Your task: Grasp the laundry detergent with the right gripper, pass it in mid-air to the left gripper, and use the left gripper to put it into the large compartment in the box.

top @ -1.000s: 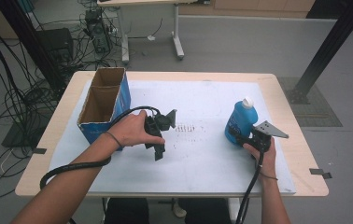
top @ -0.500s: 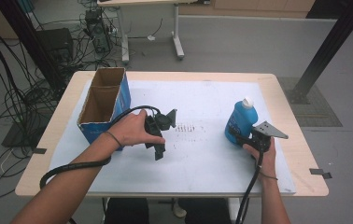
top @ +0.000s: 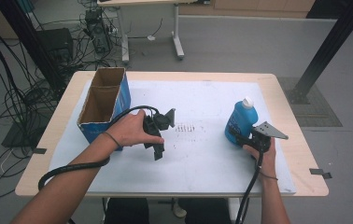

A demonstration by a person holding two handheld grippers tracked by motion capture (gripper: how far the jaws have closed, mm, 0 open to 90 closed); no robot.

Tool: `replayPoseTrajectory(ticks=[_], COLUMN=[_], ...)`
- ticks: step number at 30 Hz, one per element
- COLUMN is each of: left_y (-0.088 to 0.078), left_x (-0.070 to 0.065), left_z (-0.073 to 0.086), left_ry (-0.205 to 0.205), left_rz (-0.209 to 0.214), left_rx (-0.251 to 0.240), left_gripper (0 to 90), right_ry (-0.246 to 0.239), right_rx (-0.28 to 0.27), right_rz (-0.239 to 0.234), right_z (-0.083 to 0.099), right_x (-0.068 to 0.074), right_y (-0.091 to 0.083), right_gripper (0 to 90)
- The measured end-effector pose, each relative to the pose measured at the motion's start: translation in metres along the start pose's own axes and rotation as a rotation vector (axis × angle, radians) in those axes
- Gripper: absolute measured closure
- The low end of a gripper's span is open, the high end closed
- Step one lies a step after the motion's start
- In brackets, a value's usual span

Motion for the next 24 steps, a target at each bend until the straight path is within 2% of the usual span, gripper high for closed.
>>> replayPoseTrajectory(ticks=[24], left_y=[-0.0004], left_x=[0.0033], left_z=[-0.0014], left_ry=[0.007], left_rz=[0.001], left_rx=[0.004], left_gripper=[6.9], right_ry=[0.002], right_rx=[0.000], right_rz=[-0.003], right_z=[0.0001], right_x=[-0.0006], right_y=[0.0000], right_gripper=[41.0])
Point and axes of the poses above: each handheld gripper's, and its own axes: y roughly forward along the jaws, z roughly out of its underside, x roughly to its left, the point moved 5 cm from there along y, roughly forward along the jaws, and after that the axes turned 15 degrees about z, right-handed, at the moved point
